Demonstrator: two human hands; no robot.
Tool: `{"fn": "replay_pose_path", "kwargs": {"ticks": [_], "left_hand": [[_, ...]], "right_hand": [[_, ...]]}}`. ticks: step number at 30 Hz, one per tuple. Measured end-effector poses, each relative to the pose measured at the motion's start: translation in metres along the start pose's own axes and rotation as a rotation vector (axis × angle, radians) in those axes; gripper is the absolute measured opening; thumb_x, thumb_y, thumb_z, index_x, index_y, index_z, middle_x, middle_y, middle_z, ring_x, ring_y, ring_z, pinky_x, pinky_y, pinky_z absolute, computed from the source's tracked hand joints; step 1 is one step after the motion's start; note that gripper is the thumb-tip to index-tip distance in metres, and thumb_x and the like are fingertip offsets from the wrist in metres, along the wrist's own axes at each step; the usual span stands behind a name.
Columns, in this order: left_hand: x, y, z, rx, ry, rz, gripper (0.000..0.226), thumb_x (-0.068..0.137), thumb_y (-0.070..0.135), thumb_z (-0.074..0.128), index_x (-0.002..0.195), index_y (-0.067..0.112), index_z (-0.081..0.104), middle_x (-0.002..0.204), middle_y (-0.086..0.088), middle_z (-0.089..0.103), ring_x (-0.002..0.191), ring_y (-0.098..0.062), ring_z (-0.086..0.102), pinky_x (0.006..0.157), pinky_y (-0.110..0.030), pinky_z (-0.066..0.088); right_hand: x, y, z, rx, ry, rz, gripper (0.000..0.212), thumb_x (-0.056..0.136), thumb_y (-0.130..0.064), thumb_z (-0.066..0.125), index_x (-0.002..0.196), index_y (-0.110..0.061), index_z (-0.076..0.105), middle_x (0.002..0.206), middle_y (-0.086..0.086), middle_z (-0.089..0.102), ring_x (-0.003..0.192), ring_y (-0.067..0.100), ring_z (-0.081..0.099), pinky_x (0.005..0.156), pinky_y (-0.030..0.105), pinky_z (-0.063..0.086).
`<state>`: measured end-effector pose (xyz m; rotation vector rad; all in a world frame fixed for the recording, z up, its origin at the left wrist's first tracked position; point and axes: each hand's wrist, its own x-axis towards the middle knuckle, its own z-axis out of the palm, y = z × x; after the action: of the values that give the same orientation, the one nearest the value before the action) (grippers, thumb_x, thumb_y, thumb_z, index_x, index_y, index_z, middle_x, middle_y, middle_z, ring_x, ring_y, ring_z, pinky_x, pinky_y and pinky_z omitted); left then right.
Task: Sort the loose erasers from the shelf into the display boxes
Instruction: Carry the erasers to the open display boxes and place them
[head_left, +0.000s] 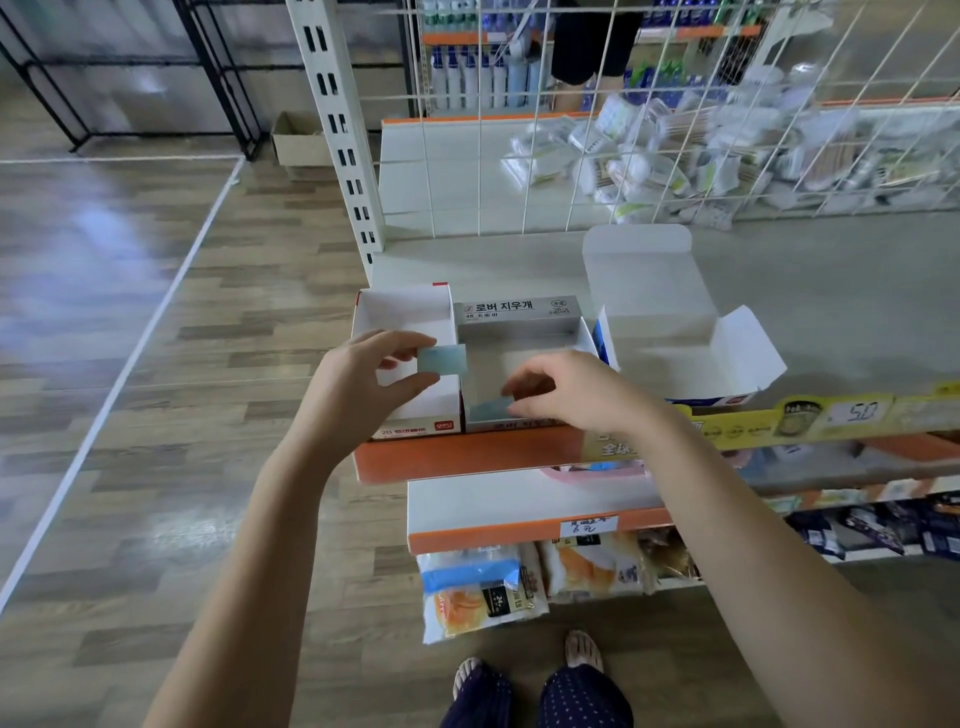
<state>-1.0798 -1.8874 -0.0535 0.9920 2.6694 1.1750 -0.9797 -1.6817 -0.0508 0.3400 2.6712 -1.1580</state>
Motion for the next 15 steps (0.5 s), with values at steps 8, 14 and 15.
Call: {"fn": "replay_pose_path", "kwargs": {"ticks": [8, 14, 15], "left_hand": [[0.0032, 0.0031, -0.0003, 0.021, -0.019, 0.022, 0.033, 0.078, 0.02, 0.073, 0.11, 0.023, 0.067, 0.092, 0.016, 0.058, 0.086, -0.005, 0.057, 0.068, -0.006, 0.041], [0.0066, 0.0071, 0.001, 0.015, -0.043, 0.057, 0.03, 0.078, 0.02, 0.073, 0.108, 0.022, 0.067, 0.09, 0.018, 0.057, 0.082, 0.007, 0.053, 0.071, 0.001, 0.038], [0.0077, 0.0085, 0.0017, 0.014, -0.05, 0.06, 0.03, 0.078, 0.02, 0.073, 0.108, 0.023, 0.067, 0.09, 0.018, 0.056, 0.082, 0.008, 0.053, 0.071, 0.001, 0.039]], "right_hand": [[0.0043, -0.0077, -0.0055, -0.052, -0.076, 0.013, 0.02, 0.09, -0.024, 0.06, 0.11, -0.021, 0.067, 0.093, -0.013, 0.062, 0.08, -0.001, 0.055, 0.063, 0.009, 0.037], [0.0096, -0.0092, 0.0016, -0.097, -0.038, 0.028, 0.019, 0.088, -0.016, 0.061, 0.104, -0.02, 0.068, 0.104, -0.007, 0.066, 0.09, 0.008, 0.059, 0.073, 0.016, 0.045], [0.0101, -0.0093, 0.0024, -0.105, -0.033, 0.031, 0.018, 0.088, -0.015, 0.061, 0.104, -0.02, 0.069, 0.103, -0.007, 0.066, 0.089, 0.008, 0.059, 0.073, 0.017, 0.046]]}}
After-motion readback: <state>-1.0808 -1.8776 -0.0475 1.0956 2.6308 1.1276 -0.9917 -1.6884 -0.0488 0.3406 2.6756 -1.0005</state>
